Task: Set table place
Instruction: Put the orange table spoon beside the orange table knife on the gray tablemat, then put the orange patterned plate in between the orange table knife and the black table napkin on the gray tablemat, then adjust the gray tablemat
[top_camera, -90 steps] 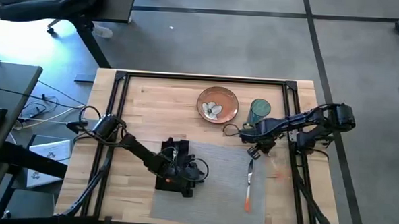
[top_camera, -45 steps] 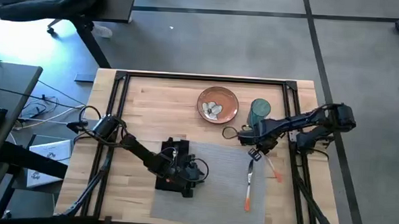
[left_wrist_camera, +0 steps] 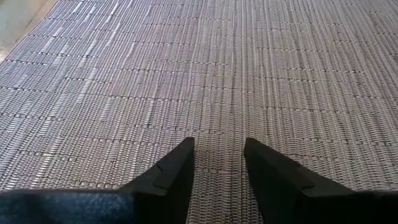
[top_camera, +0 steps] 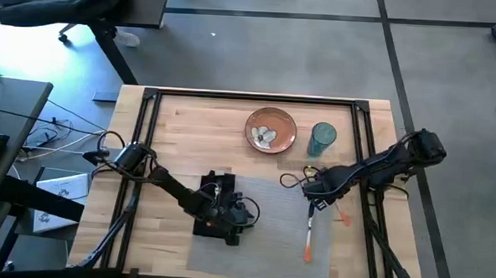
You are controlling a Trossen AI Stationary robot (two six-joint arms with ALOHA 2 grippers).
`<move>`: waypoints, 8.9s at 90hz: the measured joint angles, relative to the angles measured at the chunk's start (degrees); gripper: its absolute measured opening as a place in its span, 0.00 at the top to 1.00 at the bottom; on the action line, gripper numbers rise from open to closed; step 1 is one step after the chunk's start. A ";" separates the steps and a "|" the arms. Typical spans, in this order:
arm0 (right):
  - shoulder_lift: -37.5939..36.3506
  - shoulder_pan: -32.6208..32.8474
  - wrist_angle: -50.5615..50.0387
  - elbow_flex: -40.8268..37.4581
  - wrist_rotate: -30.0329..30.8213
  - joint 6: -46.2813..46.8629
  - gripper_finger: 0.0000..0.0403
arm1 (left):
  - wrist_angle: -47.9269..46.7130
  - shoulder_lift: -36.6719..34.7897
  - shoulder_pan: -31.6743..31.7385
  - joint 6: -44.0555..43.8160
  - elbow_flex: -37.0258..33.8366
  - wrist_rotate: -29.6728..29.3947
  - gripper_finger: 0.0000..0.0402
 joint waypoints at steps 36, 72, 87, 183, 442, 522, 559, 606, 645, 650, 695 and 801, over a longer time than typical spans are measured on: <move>0.08 1.27 2.39 -0.69 0.87 0.11 0.97 | 0.05 0.00 -0.33 0.03 -0.07 -0.87 0.68; -3.89 4.42 -4.18 7.60 -4.81 8.77 1.00 | 0.34 0.00 -0.33 0.03 -0.11 -0.89 0.68; -4.13 10.84 0.20 11.25 -6.45 21.70 1.00 | 1.25 0.04 -0.33 0.03 -0.15 -1.14 0.68; 8.52 26.71 10.70 11.59 5.55 58.59 0.82 | 2.75 0.13 -0.28 1.91 -0.20 -1.33 0.68; 11.30 16.76 13.69 17.17 50.26 6.73 0.50 | -38.06 -0.92 25.10 46.31 22.41 -12.70 1.00; 0.54 22.55 8.67 17.21 51.49 5.68 0.50 | -41.77 -2.28 -5.85 31.77 27.88 -16.41 1.00; 0.67 22.58 11.68 17.21 49.19 7.65 0.50 | -39.28 2.01 -7.38 37.25 27.82 -11.25 0.98; 0.69 22.77 13.53 17.19 46.56 2.93 0.50 | -39.98 2.29 -7.99 40.46 28.49 -2.26 0.71; 0.71 20.64 11.71 17.17 45.67 2.65 0.50 | -51.43 2.25 -10.92 32.48 33.86 -9.04 0.65; 0.71 20.37 11.66 17.17 45.65 2.56 0.50 | -51.51 2.25 -11.04 31.51 33.86 -8.86 0.65; 5.47 11.44 11.95 17.17 25.72 -3.75 0.51 | -74.66 -1.45 -16.93 -7.92 29.13 -0.33 0.65; 16.21 -0.54 14.30 17.32 15.75 -13.86 0.62 | -58.03 -4.55 -27.96 -39.22 14.71 1.56 0.64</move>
